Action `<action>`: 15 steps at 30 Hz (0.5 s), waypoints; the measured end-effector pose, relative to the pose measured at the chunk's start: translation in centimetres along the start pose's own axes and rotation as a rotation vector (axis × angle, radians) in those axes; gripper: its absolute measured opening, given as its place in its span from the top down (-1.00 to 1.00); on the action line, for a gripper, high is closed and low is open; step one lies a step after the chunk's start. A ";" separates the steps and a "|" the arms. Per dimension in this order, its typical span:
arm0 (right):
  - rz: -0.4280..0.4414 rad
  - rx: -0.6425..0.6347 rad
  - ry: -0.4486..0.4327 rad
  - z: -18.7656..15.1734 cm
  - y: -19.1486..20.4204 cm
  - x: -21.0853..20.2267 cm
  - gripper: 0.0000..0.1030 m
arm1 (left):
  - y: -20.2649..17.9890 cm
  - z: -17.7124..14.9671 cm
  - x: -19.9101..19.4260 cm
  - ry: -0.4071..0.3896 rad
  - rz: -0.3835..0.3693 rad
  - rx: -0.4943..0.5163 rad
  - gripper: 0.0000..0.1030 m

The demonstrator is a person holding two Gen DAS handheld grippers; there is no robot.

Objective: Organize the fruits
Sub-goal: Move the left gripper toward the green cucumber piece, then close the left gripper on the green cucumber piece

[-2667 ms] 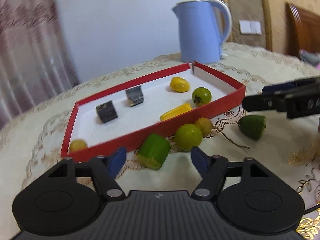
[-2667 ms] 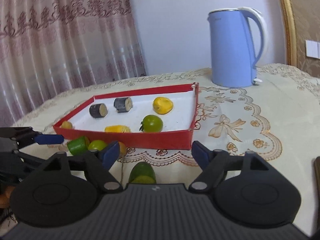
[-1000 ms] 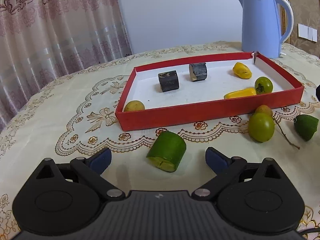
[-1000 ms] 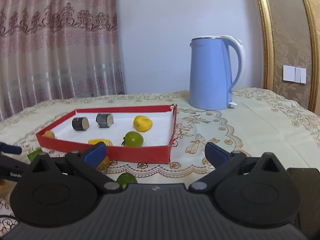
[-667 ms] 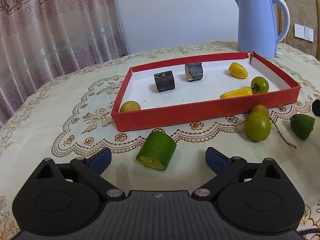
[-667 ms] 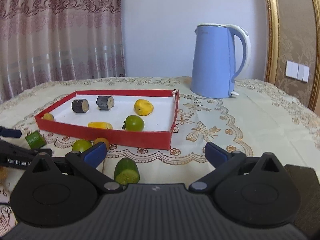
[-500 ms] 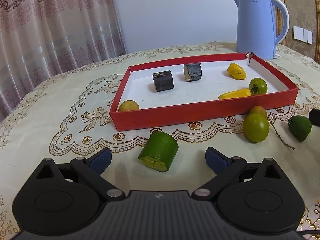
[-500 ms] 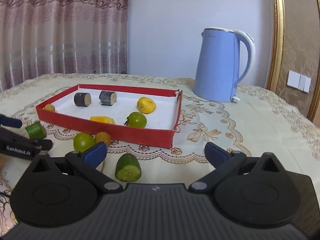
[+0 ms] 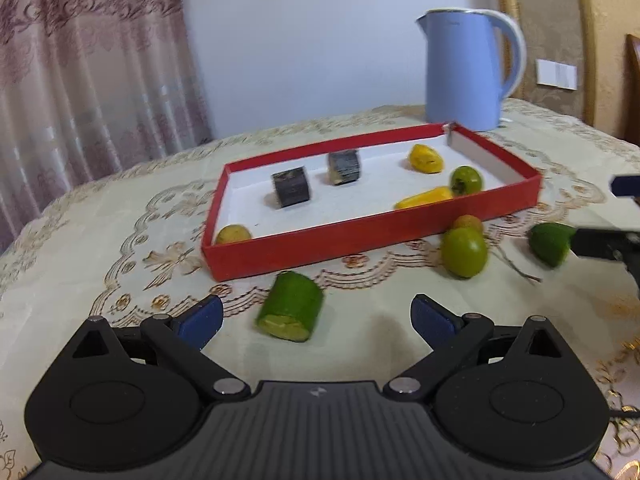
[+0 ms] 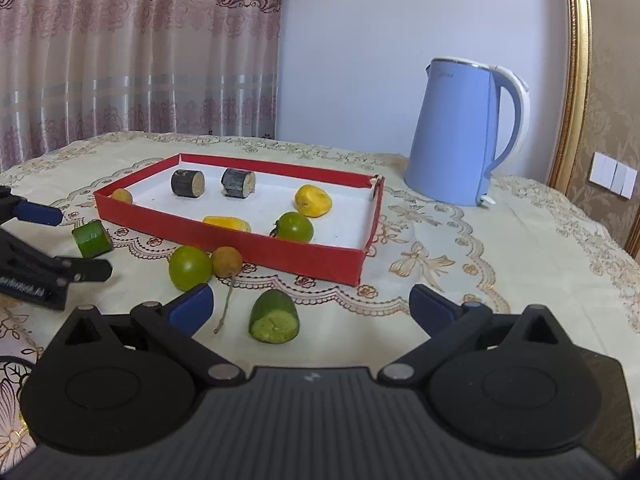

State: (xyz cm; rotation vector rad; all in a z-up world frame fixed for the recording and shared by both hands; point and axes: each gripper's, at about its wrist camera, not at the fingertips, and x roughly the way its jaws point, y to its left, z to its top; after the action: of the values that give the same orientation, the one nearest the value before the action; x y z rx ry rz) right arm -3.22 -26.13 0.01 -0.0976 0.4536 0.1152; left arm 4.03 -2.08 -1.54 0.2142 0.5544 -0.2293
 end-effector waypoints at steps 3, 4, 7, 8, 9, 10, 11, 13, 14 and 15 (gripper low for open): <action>0.005 -0.014 0.002 -0.1 0.4 0.1 -1.00 | 1.3 0.4 1.0 0.045 0.006 -0.044 -0.92; 0.007 -0.015 0.001 -0.1 0.5 0.2 -1.00 | 1.8 0.5 1.2 0.056 -0.012 -0.055 -0.84; 0.007 -0.007 0.003 0.0 0.5 0.2 -1.00 | 2.9 0.7 1.8 0.107 -0.087 -0.069 -0.61; 0.007 -0.007 0.001 0.0 0.5 0.2 -1.00 | 3.2 0.8 2.0 0.119 -0.103 -0.074 -0.52; 0.008 -0.006 0.000 -0.1 0.5 0.2 -1.00 | 3.5 0.8 2.3 0.135 -0.121 -0.077 -0.34; 0.010 -0.004 0.001 -0.1 0.5 0.3 -1.00 | 3.6 0.8 2.5 0.139 -0.128 -0.075 -0.27; 0.010 -0.003 0.003 -0.2 0.5 0.4 -1.00 | 3.6 0.9 2.6 0.135 -0.127 -0.072 -0.18; 0.010 -0.004 0.008 -0.2 0.5 0.5 -1.00 | 3.6 1.0 2.6 0.129 -0.131 -0.069 0.21; 0.009 -0.006 0.008 -0.2 0.5 0.5 -1.00 | 3.6 1.0 2.5 0.126 -0.135 -0.073 0.25; 0.008 -0.009 0.008 -0.2 0.6 0.5 -1.00 | 3.6 0.9 2.5 0.124 -0.136 -0.075 0.31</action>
State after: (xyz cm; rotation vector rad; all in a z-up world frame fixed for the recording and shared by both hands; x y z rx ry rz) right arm -2.91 -25.52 -0.41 -0.1048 0.4614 0.1248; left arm 7.54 0.71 -1.61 0.1183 0.7000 -0.3278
